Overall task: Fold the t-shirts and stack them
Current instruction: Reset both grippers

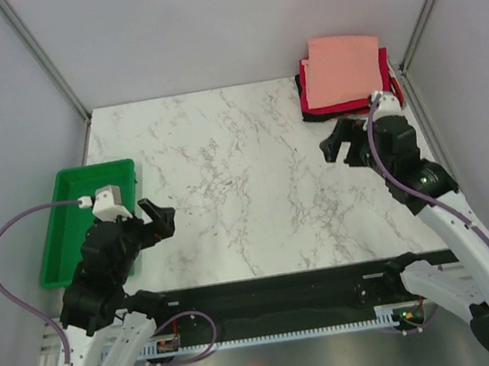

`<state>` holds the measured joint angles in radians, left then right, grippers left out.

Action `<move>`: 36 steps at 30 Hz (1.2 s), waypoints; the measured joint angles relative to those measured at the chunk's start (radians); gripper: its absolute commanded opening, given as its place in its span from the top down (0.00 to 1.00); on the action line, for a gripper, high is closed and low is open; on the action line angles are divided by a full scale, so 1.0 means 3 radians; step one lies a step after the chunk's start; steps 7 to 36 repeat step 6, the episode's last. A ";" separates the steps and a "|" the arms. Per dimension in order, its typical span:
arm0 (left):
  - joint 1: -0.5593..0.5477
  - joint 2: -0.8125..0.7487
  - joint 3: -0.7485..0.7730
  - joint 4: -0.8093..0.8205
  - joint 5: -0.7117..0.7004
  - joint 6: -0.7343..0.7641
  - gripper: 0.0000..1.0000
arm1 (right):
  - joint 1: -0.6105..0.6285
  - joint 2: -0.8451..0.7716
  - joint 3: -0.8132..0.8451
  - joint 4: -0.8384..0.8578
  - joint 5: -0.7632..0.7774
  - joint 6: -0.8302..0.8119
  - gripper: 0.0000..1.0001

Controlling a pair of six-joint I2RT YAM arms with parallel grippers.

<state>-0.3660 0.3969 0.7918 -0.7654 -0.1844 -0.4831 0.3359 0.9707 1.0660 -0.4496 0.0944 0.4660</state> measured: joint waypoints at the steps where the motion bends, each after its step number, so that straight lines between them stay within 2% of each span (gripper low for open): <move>1: 0.0000 0.0006 -0.0011 0.0010 -0.0006 0.0001 0.00 | 0.0001 -0.0150 -0.0184 -0.0088 0.0000 0.0024 0.02; 3: 0.0000 0.0058 -0.0034 0.0025 -0.0062 0.0003 0.00 | 0.0001 -0.0450 -0.0413 -0.0292 0.0041 0.0041 0.02; 6: 0.0000 0.0164 -0.0066 0.0048 -0.0155 0.0005 0.00 | 0.0001 -0.0797 -0.0460 -0.0506 0.0128 0.0041 0.02; 36: 0.0000 0.0164 -0.0066 0.0048 -0.0155 0.0005 0.00 | 0.0001 -0.0797 -0.0460 -0.0506 0.0128 0.0041 0.02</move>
